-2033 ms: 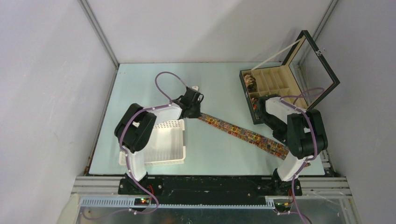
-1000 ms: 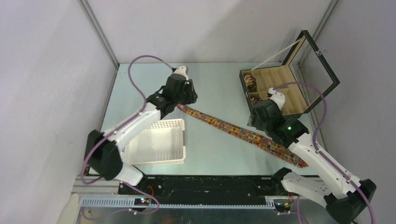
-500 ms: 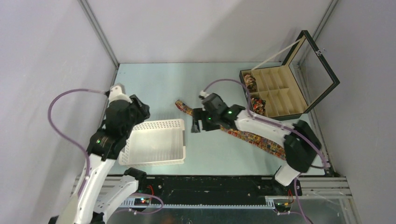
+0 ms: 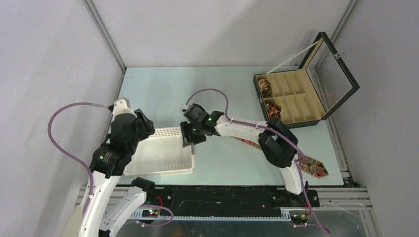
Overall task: Roll the ties
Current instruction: Move the bin to the corner of the board, then roll the tie at the center of the board.
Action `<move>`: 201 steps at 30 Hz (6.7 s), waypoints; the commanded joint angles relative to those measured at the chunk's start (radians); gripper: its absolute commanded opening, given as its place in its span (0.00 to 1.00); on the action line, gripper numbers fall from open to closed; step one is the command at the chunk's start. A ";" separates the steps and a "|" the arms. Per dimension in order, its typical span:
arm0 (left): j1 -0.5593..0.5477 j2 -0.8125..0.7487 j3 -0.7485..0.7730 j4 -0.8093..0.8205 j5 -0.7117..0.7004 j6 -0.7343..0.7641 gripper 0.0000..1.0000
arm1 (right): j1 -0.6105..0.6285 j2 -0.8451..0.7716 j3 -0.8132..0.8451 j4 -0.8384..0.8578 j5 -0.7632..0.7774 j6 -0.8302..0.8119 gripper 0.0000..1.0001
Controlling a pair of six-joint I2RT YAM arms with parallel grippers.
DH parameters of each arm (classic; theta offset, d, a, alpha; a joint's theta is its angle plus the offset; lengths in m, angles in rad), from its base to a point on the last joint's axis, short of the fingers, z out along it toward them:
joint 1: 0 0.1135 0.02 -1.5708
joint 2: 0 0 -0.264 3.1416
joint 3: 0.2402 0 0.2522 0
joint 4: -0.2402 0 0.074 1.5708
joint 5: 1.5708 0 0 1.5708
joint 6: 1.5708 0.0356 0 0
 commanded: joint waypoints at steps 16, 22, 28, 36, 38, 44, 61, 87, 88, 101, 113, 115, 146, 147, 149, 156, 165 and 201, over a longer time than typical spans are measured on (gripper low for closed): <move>0.012 -0.066 0.076 -0.051 -0.059 0.044 0.54 | -0.150 -0.010 0.188 0.042 -0.043 0.184 0.00; 0.014 -0.087 0.094 -0.063 -0.052 0.034 0.55 | -0.306 0.040 0.327 0.084 -0.032 0.254 0.00; 0.013 -0.104 0.081 -0.064 -0.038 0.019 0.55 | -0.416 0.162 0.555 0.087 0.036 0.241 0.00; 0.013 -0.115 0.063 -0.067 -0.026 0.012 0.55 | -0.475 0.395 0.865 0.087 0.215 0.059 0.00; 0.012 -0.116 0.059 -0.071 -0.025 0.010 0.55 | -0.490 0.414 0.866 0.124 0.262 0.038 0.00; 0.012 -0.120 0.046 -0.068 -0.029 0.010 0.55 | -0.539 0.445 0.882 0.141 0.392 -0.033 0.00; 0.014 -0.081 0.001 -0.011 -0.005 0.023 0.54 | -0.638 0.488 0.892 0.066 0.340 -0.060 0.41; 0.016 -0.001 -0.173 0.368 0.090 0.028 0.71 | -0.723 -0.420 -0.047 0.112 0.124 -0.050 0.83; 0.017 0.015 -0.174 0.392 0.092 0.015 0.70 | -0.713 -0.453 -0.091 0.123 0.109 -0.043 0.81; 0.025 0.384 -0.317 0.929 0.139 -0.083 0.72 | -0.419 -0.629 -0.478 0.066 0.175 -0.101 0.56; 0.054 0.737 -0.264 1.157 0.263 -0.117 0.69 | -0.420 -0.422 -0.593 0.238 0.096 -0.075 0.24; 0.055 0.768 -0.249 1.163 0.263 -0.117 0.69 | -0.412 -0.403 -0.593 0.239 0.127 -0.076 0.23; 0.092 1.127 -0.161 1.411 0.449 -0.104 0.63 | -0.405 -0.364 -0.593 0.215 0.203 -0.076 0.21; 0.092 1.129 -0.157 1.408 0.450 -0.106 0.62 | -0.405 -0.365 -0.593 0.216 0.203 -0.074 0.21; 0.092 1.139 -0.148 1.391 0.450 -0.112 0.59 | -0.404 -0.366 -0.593 0.215 0.203 -0.073 0.21; 0.091 1.158 -0.170 1.400 0.472 -0.132 0.56 | -0.403 -0.365 -0.593 0.212 0.204 -0.072 0.20; 0.091 1.157 -0.191 1.414 0.472 -0.132 0.52 | -0.403 -0.356 -0.593 0.215 0.204 -0.071 0.20; 0.046 1.095 -0.206 1.406 0.459 0.032 0.24 | -0.395 -0.346 -0.593 0.221 0.203 -0.073 0.20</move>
